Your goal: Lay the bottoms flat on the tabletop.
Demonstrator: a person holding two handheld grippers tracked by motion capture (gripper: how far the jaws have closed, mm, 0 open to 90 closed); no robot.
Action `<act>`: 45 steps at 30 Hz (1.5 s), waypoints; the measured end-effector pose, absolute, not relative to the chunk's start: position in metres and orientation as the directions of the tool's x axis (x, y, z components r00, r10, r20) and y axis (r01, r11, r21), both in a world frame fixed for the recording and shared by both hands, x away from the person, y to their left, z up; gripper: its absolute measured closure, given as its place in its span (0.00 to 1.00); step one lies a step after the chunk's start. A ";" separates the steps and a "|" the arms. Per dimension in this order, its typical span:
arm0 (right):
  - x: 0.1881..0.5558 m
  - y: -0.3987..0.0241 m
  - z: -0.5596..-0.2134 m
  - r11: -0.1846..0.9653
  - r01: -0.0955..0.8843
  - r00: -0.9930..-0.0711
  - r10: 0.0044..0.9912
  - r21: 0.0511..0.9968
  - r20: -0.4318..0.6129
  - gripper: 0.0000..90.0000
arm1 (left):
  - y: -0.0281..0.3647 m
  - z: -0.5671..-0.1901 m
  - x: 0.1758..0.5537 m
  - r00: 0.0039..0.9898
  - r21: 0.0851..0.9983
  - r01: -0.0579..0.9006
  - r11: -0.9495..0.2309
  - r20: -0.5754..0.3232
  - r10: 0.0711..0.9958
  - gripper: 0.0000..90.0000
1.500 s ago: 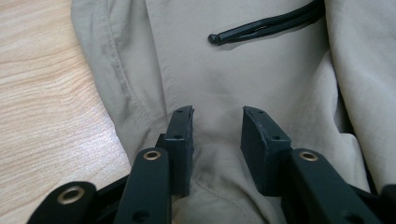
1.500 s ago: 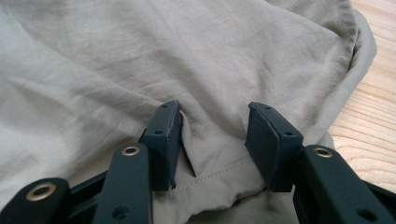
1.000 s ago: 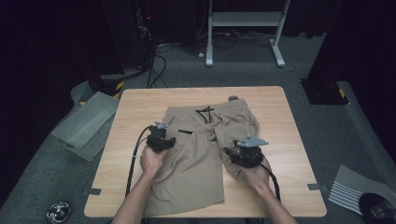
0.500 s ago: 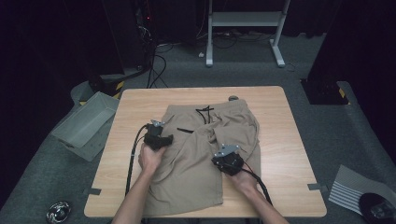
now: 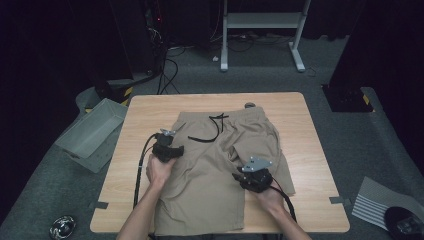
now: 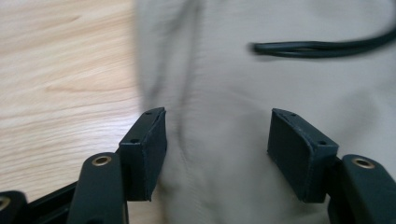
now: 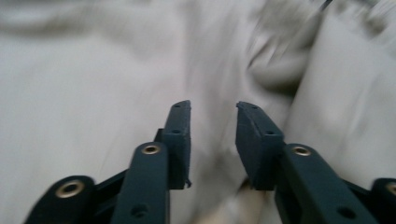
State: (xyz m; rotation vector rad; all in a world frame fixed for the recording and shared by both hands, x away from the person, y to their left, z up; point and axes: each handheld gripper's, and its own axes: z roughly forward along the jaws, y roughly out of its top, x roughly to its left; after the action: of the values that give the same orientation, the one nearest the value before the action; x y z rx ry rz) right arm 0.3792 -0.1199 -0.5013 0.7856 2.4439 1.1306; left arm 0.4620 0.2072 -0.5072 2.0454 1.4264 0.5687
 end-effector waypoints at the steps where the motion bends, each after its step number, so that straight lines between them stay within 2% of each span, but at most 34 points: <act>1: 0.385 -0.115 -0.499 0.519 0.345 -0.780 0.622 0.783 -0.069 0.70 | 0.204 -0.506 0.460 0.352 0.672 0.690 -0.269 0.014 0.936 0.41; 4: 0.398 -0.106 -0.503 0.528 0.361 -0.764 0.640 0.769 -0.081 0.69 | 0.197 -0.508 0.459 0.388 0.666 0.684 -0.298 0.014 0.922 0.43; 6: 0.406 -0.104 -0.510 0.539 0.391 -0.758 0.649 0.746 -0.071 0.69 | 0.196 -0.515 0.462 0.387 0.642 0.697 -0.318 0.035 0.921 0.43; 9: 0.407 -0.108 -0.521 0.568 0.423 -0.759 0.647 0.705 -0.066 0.68 | 0.199 -0.517 0.465 0.372 0.664 0.686 -0.296 0.029 0.928 0.41; 13: 0.395 -0.125 -0.524 0.561 0.413 -0.766 0.640 0.717 -0.059 0.67 | 0.204 -0.518 0.470 0.339 0.684 0.659 -0.313 0.102 0.935 0.41; 17: 0.386 -0.138 -0.524 0.548 0.430 -0.760 0.648 0.717 -0.040 0.65 | 0.216 -0.519 0.479 0.257 0.671 0.715 -0.196 0.009 0.966 0.38; 19: 0.384 -0.137 -0.522 0.566 0.425 -0.758 0.649 0.706 -0.064 0.63 | 0.214 -0.516 0.478 0.256 0.658 0.722 -0.211 0.029 0.966 0.40; 21: 0.382 -0.133 -0.518 0.580 0.399 -0.761 0.642 0.710 -0.096 0.62 | 0.210 -0.512 0.471 0.295 0.662 0.708 -0.245 0.037 0.955 0.42; 25: 0.386 -0.123 -0.508 0.554 0.371 -0.763 0.640 0.746 -0.096 0.62 | 0.203 -0.503 0.451 0.391 0.690 0.660 -0.297 0.022 0.920 0.42; 30: 0.394 -0.109 -0.514 0.573 0.379 -0.776 0.625 0.726 -0.088 0.66 | 0.200 -0.510 0.440 0.426 0.657 0.663 -0.359 0.064 0.902 0.43; 31: 0.396 -0.108 -0.517 0.577 0.386 -0.776 0.625 0.719 -0.085 0.66 | 0.201 -0.514 0.441 0.422 0.643 0.672 -0.366 0.074 0.904 0.43; 33: 0.401 -0.106 -0.521 0.575 0.403 -0.772 0.631 0.712 -0.073 0.66 | 0.207 -0.518 0.446 0.397 0.668 0.680 -0.303 0.012 0.918 0.42; 36: 0.410 -0.103 -0.523 0.559 0.419 -0.764 0.643 0.716 -0.056 0.65 | 0.209 -0.520 0.460 0.370 0.685 0.665 -0.297 0.043 0.928 0.39; 40: 0.418 -0.097 -0.525 0.549 0.420 -0.750 0.659 0.723 -0.065 0.63 | 0.208 -0.516 0.475 0.321 0.645 0.709 -0.284 0.064 0.945 0.30; 45: 0.411 -0.097 -0.520 0.566 0.413 -0.741 0.664 0.714 -0.098 0.59 | 0.210 -0.512 0.464 0.322 0.636 0.719 -0.281 0.054 0.945 0.35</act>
State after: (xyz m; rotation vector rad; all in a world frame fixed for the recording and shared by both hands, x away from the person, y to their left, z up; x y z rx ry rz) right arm 0.4111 -0.0967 -0.5203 0.8785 2.4460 0.9796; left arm 0.4639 0.2102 -0.5124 2.0864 1.4627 0.5888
